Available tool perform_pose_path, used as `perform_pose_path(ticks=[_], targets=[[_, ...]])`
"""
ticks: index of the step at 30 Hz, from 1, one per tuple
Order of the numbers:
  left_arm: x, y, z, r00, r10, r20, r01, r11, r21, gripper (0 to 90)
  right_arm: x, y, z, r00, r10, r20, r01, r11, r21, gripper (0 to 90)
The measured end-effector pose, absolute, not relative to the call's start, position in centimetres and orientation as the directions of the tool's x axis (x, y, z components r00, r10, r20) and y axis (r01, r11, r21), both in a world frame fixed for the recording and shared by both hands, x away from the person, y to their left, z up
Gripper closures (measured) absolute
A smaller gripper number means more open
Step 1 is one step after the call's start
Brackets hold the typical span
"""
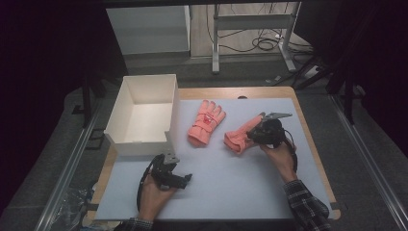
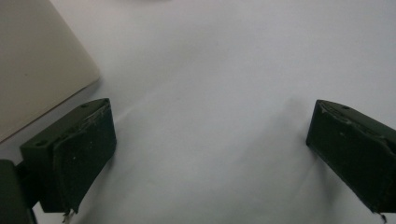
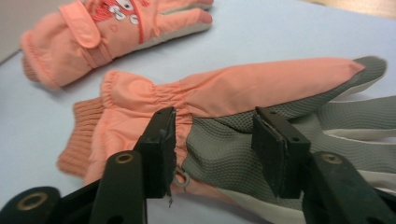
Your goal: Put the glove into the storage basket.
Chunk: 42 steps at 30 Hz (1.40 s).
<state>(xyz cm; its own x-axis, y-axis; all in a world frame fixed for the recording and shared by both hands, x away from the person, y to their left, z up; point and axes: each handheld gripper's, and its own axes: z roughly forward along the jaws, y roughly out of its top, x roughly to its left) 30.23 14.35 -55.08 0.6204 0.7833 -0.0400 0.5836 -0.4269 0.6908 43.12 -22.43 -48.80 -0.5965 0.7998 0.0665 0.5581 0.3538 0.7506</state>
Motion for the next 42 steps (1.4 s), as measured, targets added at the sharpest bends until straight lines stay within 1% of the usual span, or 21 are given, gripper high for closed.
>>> perform_pose_path(ticks=[5, 8, 9, 11, 12, 14, 19, 21, 25, 26, 27, 28, 30, 31, 32, 37, 38, 39, 40, 41, 42], targets=[[30.2, 14.3, -55.1, 0.62, 0.783, -0.04, 0.583, -0.427, 0.691, 1.4, 43.6, -21.7, -49.9, -0.593, 0.804, 0.045, 0.572, 0.382, 0.725, 51.0], [30.2, 14.3, -55.1, 0.62, 0.783, -0.04, 0.584, -0.426, 0.691, 1.4, 43.8, -21.3, -50.6, -0.585, 0.811, 0.019, 0.577, 0.4, 0.712, 58.8], [30.2, 14.3, -55.1, 0.62, 0.783, -0.04, 0.584, -0.426, 0.691, 1.4, 43.8, -21.3, -50.6, -0.585, 0.811, 0.019, 0.577, 0.4, 0.712, 58.8], [30.2, 14.3, -55.1, 0.62, 0.784, -0.04, 0.584, -0.427, 0.69, 1.4, 43.7, -21.4, -50.9, -0.579, 0.815, 0.019, 0.581, 0.397, 0.711, 69.8], [30.2, 14.3, -55.1, 0.62, 0.784, -0.04, 0.584, -0.427, 0.69, 1.4, 43.7, -21.4, -51.0, -0.582, 0.812, 0.029, 0.581, 0.391, 0.714, 72.6], [30.2, 14.3, -55.1, 0.62, 0.784, -0.04, 0.584, -0.427, 0.69, 1.4, 43.5, -21.3, -51.0, -0.589, 0.808, 0.026, 0.577, 0.397, 0.714, 89.1], [30.2, 14.3, -55.1, 0.62, 0.784, -0.039, 0.584, -0.427, 0.69, 1.4, 43.4, -21.0, -50.9, -0.603, 0.798, 0.009, 0.567, 0.421, 0.708, 89.3], [30.2, 14.3, -55.1, 0.62, 0.784, -0.04, 0.584, -0.427, 0.69, 1.4, 43.4, -21.2, -50.6, -0.606, 0.795, 0.026, 0.567, 0.408, 0.715, 89.2], [30.2, 14.3, -55.1, 0.62, 0.784, -0.039, 0.584, -0.427, 0.69, 1.4, 43.2, -21.9, -49.5, -0.61, 0.791, 0.048, 0.553, 0.382, 0.74, 85.3], [30.2, 14.3, -55.1, 0.62, 0.783, -0.04, 0.584, -0.427, 0.691, 1.4, 43.1, -22.1, -49.3, -0.604, 0.796, 0.03, 0.542, 0.383, 0.748, 74.4], [30.2, 14.3, -55.1, 0.62, 0.783, -0.04, 0.584, -0.427, 0.691, 1.4, 43.1, -22.1, -49.3, -0.604, 0.796, 0.03, 0.542, 0.383, 0.748, 74.4], [30.2, 14.3, -55.1, 0.62, 0.783, -0.04, 0.584, -0.427, 0.691, 1.4, 43.2, -22.4, -49.3, -0.581, 0.814, -0.007, 0.535, 0.389, 0.75, 59.9], [30.2, 14.3, -55.1, 0.62, 0.783, -0.04, 0.584, -0.427, 0.691, 1.4, 43.5, -22.6, -49.6, -0.563, 0.826, -0.012, 0.542, 0.381, 0.749, 47.1], [30.2, 14.3, -55.1, 0.62, 0.783, -0.04, 0.584, -0.427, 0.691, 1.4, 43.5, -22.6, -49.6, -0.563, 0.826, -0.012, 0.542, 0.381, 0.749, 47.1], [30.2, 14.3, -55.1, 0.62, 0.783, -0.04, 0.583, -0.427, 0.691, 1.4, 43.7, -22.8, -49.7, -0.552, 0.834, -0.01, 0.546, 0.37, 0.752, 42.6], [30.2, 14.3, -55.1, 0.62, 0.784, -0.039, 0.584, -0.428, 0.69, 1.4, 44.6, -22.6, -50.7, -0.553, 0.833, -0.003, 0.575, 0.384, 0.722, 41.2], [30.2, 14.3, -55.1, 0.62, 0.784, -0.039, 0.584, -0.427, 0.69, 1.4, 44.8, -22.5, -51.1, -0.545, 0.838, 0.006, 0.592, 0.38, 0.711, 45.6], [30.2, 14.3, -55.1, 0.62, 0.784, -0.039, 0.584, -0.427, 0.69, 1.4, 44.8, -22.5, -51.1, -0.545, 0.838, 0.006, 0.592, 0.38, 0.711, 45.6], [30.2, 14.3, -55.1, 0.62, 0.784, -0.039, 0.584, -0.427, 0.69, 1.4, 44.8, -22.3, -51.1, -0.537, 0.844, 0.013, 0.607, 0.375, 0.701, 53.8], [30.2, 14.3, -55.1, 0.62, 0.784, -0.039, 0.584, -0.427, 0.69, 1.4, 44.8, -22.3, -51.1, -0.537, 0.844, 0.013, 0.607, 0.375, 0.701, 53.8], [30.2, 14.3, -55.1, 0.62, 0.783, -0.039, 0.584, -0.428, 0.69, 1.4, 44.8, -22.3, -51.2, -0.532, 0.847, 0.012, 0.609, 0.373, 0.7, 56.9]])
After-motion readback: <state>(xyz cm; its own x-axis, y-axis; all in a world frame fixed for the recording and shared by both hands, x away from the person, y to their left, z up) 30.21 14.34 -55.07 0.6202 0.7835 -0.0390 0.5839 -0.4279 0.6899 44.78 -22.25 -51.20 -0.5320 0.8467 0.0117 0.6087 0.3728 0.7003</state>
